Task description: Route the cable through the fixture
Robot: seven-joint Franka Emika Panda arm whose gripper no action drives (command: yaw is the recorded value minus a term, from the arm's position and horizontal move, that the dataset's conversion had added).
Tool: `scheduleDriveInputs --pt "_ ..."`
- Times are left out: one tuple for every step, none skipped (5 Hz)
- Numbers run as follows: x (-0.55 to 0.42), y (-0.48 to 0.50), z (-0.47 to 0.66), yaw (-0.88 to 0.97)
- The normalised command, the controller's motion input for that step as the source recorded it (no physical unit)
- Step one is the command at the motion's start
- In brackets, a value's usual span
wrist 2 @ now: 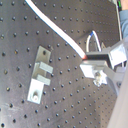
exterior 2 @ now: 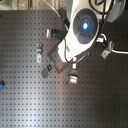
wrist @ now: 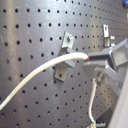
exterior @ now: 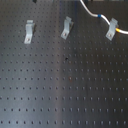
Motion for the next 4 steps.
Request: scheduleDriveInputs --pt "0.054 0.039 0.0 0.0" --pt "-0.026 0.42 0.33 0.23" --pt "0.026 0.35 0.32 0.27" --pt "0.157 0.275 0.3 0.23"
